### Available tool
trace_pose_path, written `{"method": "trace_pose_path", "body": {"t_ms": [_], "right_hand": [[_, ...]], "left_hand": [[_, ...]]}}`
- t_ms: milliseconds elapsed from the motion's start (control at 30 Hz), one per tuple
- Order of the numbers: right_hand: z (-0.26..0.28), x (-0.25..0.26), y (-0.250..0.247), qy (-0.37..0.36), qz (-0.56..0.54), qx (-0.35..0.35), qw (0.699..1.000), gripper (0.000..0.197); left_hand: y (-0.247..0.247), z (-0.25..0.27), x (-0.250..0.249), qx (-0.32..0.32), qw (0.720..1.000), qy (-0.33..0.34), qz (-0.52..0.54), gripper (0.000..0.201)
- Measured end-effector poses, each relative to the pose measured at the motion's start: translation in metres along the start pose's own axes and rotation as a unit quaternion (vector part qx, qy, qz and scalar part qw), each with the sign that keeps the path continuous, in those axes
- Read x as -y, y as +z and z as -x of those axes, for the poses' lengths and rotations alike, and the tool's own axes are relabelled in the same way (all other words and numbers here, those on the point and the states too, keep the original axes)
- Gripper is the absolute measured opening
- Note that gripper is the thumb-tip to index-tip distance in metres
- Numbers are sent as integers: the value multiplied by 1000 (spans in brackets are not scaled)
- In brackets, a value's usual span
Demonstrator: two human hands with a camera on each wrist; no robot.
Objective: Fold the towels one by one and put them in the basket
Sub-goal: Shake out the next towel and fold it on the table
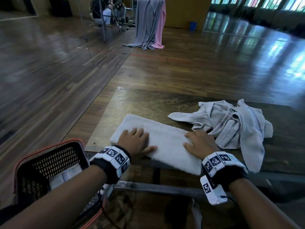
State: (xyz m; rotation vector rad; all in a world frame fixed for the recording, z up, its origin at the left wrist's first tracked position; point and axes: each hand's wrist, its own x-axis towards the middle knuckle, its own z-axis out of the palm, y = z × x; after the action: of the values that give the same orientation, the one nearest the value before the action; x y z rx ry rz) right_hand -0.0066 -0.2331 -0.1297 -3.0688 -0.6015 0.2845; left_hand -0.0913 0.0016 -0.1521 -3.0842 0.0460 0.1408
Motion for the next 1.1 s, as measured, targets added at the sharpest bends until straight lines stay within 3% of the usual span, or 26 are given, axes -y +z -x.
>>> {"method": "trace_pose_path", "body": {"t_ms": [133, 200, 267, 333, 400, 467, 600, 700, 833, 933, 1100], "right_hand": [[2, 3, 1, -23, -66, -17, 997, 35], [4, -2, 5, -20, -49, -14, 998, 36], [3, -9, 7, -3, -27, -13, 1000, 37], [1, -16, 8, 19, -43, -12, 999, 37], [-2, -20, 7, 27, -98, -8, 995, 33], [-3, -22, 6, 30, -155, 0, 987, 30], [-3, -15, 6, 13, -142, -3, 990, 34], [-2, -6, 9, -8, -106, -6, 994, 29], [-2, 0, 14, -12, -109, -22, 994, 24], [2, -4, 15, 6, -186, -29, 982, 22], [15, -23, 2, 36, -364, -34, 930, 9]], "left_hand": [[-7, -14, 19, -29, 991, -108, -71, 71], [-14, -15, 22, -100, 987, -90, -87, 55], [-17, -14, 15, -141, 989, -3, -37, 39], [-16, -4, -2, -126, 985, 106, 54, 30], [-11, 10, -20, -119, 969, 206, 70, 33], [-3, 21, -29, -121, 959, 253, 51, 44], [7, 30, -29, -149, 955, 256, -11, 62], [7, 31, -30, -160, 952, 260, -22, 55], [3, 30, -28, -164, 948, 261, 73, 38], [-3, 33, -29, -175, 947, 243, 116, 21], [-25, 36, -47, -252, 934, 180, 176, 27]]}}
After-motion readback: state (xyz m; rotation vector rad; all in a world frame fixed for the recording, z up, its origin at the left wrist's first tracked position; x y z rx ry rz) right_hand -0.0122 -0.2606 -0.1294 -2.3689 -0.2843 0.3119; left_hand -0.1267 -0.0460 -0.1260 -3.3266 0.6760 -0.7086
